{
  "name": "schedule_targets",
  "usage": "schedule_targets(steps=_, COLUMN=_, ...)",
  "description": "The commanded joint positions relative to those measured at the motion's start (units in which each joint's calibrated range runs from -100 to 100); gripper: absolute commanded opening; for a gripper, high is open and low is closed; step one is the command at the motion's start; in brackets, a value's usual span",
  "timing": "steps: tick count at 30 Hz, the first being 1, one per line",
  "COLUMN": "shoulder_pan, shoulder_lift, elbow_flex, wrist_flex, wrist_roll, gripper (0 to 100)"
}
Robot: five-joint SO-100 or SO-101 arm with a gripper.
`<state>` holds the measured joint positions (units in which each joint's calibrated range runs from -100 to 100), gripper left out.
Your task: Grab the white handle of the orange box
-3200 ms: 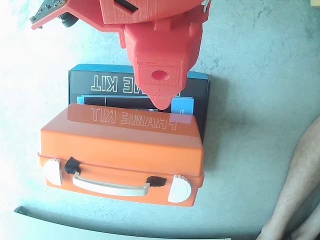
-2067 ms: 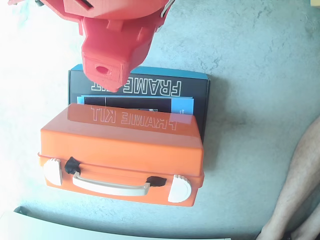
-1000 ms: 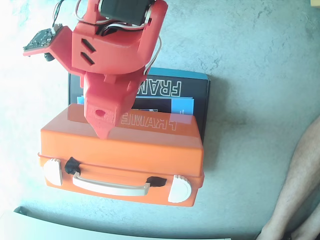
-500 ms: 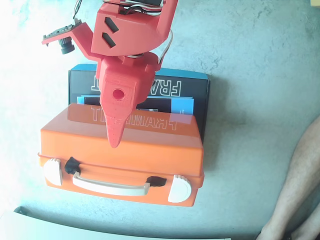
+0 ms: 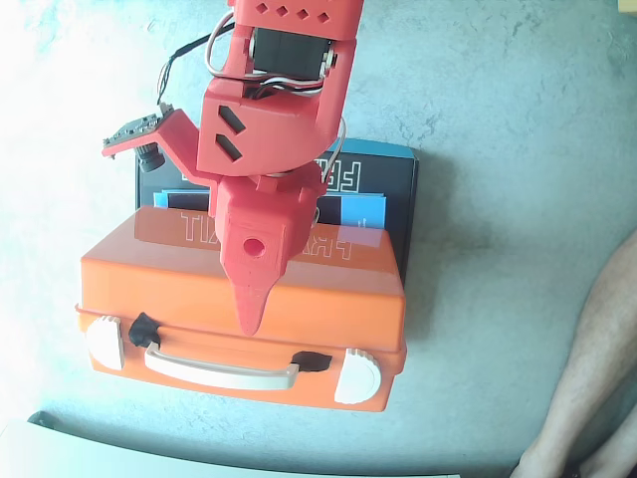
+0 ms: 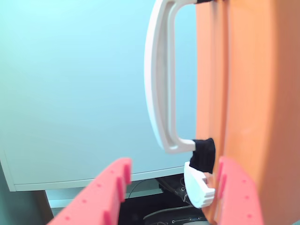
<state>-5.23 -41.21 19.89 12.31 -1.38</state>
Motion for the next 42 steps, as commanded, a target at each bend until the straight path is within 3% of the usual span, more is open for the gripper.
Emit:
schedule_targets(steps=1, shoulder_pan=0.08, shoulder_lift=5.91, elbow_flex=-2.13, wrist_flex=0.38, wrist_roll=0.26, gripper=22)
schedule_targets(steps=28, shoulder_pan=-0.15, shoulder_lift=33.91, elbow_flex=-29.42, wrist_flex=0.3, wrist_roll=-0.1, gripper=21)
schedule_targets(steps=42, shoulder_pan=1.4, shoulder_lift=55.93, elbow_flex=-57.42, wrist_flex=0.97, wrist_roll=-1.2, gripper=21)
